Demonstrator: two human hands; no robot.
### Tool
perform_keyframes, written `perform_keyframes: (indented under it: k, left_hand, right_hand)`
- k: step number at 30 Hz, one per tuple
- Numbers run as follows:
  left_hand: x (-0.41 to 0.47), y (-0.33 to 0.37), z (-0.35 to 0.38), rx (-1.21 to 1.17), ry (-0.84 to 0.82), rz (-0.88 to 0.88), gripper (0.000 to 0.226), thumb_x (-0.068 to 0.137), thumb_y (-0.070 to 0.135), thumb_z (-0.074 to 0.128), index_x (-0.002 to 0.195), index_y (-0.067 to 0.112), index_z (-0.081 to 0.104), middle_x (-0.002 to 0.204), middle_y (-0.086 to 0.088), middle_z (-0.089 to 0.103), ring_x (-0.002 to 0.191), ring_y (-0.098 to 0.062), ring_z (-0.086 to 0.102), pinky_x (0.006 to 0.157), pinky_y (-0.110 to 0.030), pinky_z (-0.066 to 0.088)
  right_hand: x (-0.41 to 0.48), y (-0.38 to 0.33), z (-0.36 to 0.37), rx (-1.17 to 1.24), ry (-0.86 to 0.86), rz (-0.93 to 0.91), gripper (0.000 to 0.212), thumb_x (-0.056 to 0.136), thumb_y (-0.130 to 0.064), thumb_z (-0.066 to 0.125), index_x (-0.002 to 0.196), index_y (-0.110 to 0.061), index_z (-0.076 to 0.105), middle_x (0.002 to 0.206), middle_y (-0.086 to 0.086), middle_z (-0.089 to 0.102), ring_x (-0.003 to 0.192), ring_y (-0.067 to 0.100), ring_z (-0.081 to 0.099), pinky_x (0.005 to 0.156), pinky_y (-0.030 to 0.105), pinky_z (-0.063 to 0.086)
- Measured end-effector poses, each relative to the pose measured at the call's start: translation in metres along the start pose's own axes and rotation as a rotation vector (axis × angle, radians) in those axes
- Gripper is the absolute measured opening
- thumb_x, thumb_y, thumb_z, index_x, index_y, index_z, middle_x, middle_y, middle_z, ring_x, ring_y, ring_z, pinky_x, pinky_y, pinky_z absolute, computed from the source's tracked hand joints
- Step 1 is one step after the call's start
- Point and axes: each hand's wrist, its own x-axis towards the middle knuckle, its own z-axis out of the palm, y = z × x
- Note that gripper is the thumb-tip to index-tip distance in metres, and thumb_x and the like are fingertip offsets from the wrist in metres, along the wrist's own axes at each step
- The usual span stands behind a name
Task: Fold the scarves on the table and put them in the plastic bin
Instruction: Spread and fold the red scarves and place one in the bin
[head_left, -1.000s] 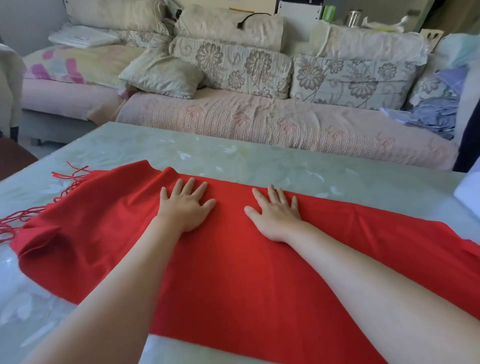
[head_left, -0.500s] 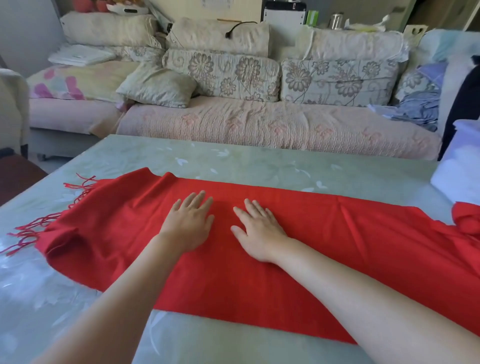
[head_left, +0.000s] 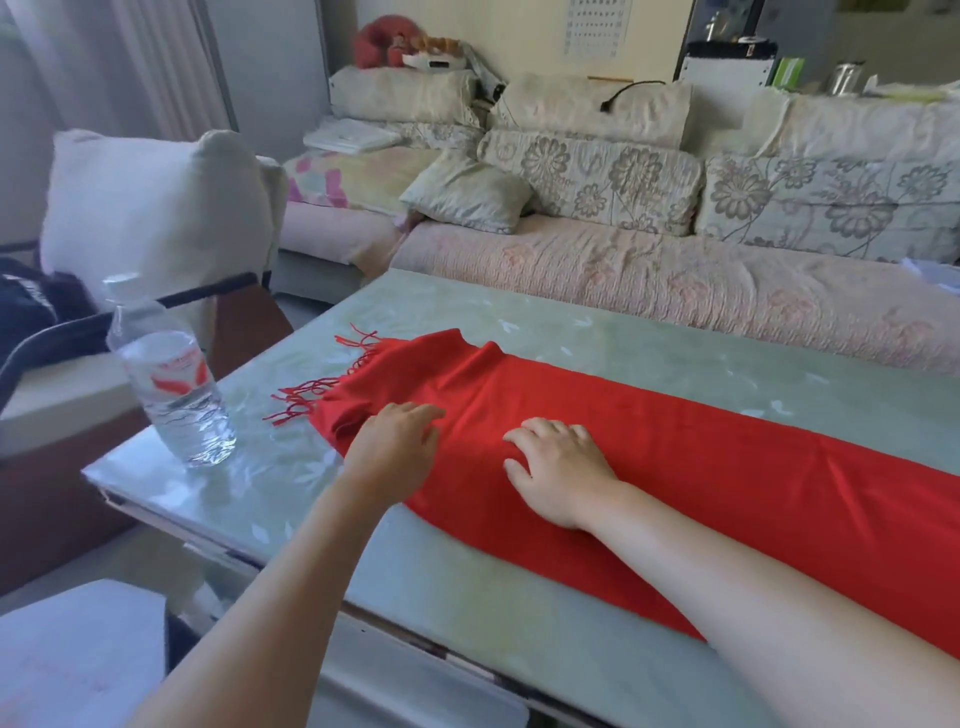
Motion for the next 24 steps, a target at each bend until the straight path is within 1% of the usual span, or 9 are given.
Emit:
perform_keyframes:
  k: [2,7,9,12,14,16,17,21,24]
  left_hand:
    - [0.008,-0.023,-0.014,-0.036,0.129,-0.099,0.03,0.093,0.017,0.052,0.117,0.019,0.069,0.116,-0.005,0.069,0.106,-0.031,0.06,0.092,-0.039,0.048]
    - [0.024,-0.07,-0.025,-0.172,0.279,-0.306,0.028,0.094,0.008,0.048,0.111,0.006,0.07,0.109,-0.019,0.065,0.107,-0.037,0.056,0.092,-0.039,0.043]
    - [0.028,-0.078,-0.023,-0.233,0.343,-0.336,0.029,0.095,0.008,0.049,0.118,0.007,0.067,0.116,-0.018,0.06,0.113,-0.035,0.053,0.096,-0.039,0.041]
    - [0.032,-0.088,-0.018,-0.272,0.267,-0.386,0.034,0.099,0.016,0.044,0.13,0.012,0.058,0.126,-0.016,0.059,0.119,-0.033,0.052,0.097,-0.041,0.042]
    - [0.034,-0.097,-0.015,-0.223,0.182,-0.429,0.028,0.099,0.021,0.042,0.114,0.011,0.064,0.114,-0.016,0.066,0.11,-0.035,0.058,0.087,-0.041,0.045]
    - [0.037,-0.108,-0.013,-0.214,0.182,-0.473,0.028,0.099,0.022,0.042,0.09,0.007,0.065,0.099,-0.016,0.068,0.099,-0.035,0.06,0.079,-0.041,0.046]
    - [0.039,-0.113,-0.013,-0.242,0.198,-0.493,0.028,0.098,0.021,0.043,0.088,0.007,0.065,0.096,-0.015,0.068,0.096,-0.034,0.06,0.078,-0.041,0.047]
    - [0.045,-0.127,-0.009,-0.213,0.17,-0.542,0.024,0.088,0.011,0.051,0.105,0.014,0.069,0.11,-0.011,0.065,0.102,-0.031,0.06,0.08,-0.037,0.05]
    - [0.048,-0.129,-0.01,-0.074,0.033,-0.584,0.022,0.083,0.021,0.059,0.103,0.013,0.065,0.113,-0.012,0.057,0.104,-0.032,0.057,0.071,-0.033,0.042]
  right_hand:
    - [0.021,-0.018,-0.007,0.02,0.05,-0.044,0.042,0.101,-0.043,0.039,0.14,-0.029,0.049,0.146,-0.002,0.047,0.135,0.022,0.041,0.112,0.042,0.028]
    - [0.092,-0.062,-0.015,0.055,0.136,-0.152,0.032,0.1,-0.03,0.045,0.127,-0.025,0.061,0.132,0.0,0.06,0.123,0.024,0.051,0.106,0.038,0.037]
    - [0.124,-0.076,-0.016,0.162,0.159,-0.182,0.029,0.098,-0.024,0.048,0.12,-0.021,0.067,0.127,0.002,0.064,0.12,0.025,0.056,0.104,0.036,0.042]
    - [0.176,-0.093,-0.018,0.286,0.204,-0.165,0.028,0.097,-0.016,0.049,0.115,-0.016,0.071,0.123,0.006,0.068,0.116,0.026,0.06,0.1,0.032,0.045]
    - [0.21,-0.102,-0.017,0.282,0.196,-0.143,0.031,0.097,-0.014,0.048,0.118,-0.016,0.07,0.124,0.008,0.068,0.117,0.027,0.06,0.101,0.032,0.044]
    - [0.24,-0.108,-0.012,0.268,0.157,-0.135,0.034,0.096,-0.012,0.047,0.121,-0.016,0.07,0.125,0.008,0.068,0.118,0.028,0.06,0.102,0.032,0.045]
    - [0.254,-0.11,-0.008,0.248,0.129,-0.139,0.035,0.096,-0.011,0.047,0.124,-0.016,0.068,0.126,0.009,0.067,0.119,0.028,0.059,0.102,0.032,0.045]
    - [0.29,-0.116,0.01,-0.022,-0.031,-0.251,0.044,0.093,-0.006,0.05,0.132,-0.024,0.062,0.133,0.006,0.062,0.122,0.028,0.057,0.103,0.033,0.045]
    - [0.3,-0.117,0.018,-0.229,-0.104,-0.35,0.052,0.096,-0.008,0.045,0.142,-0.033,0.05,0.136,0.004,0.054,0.123,0.027,0.056,0.1,0.035,0.045]
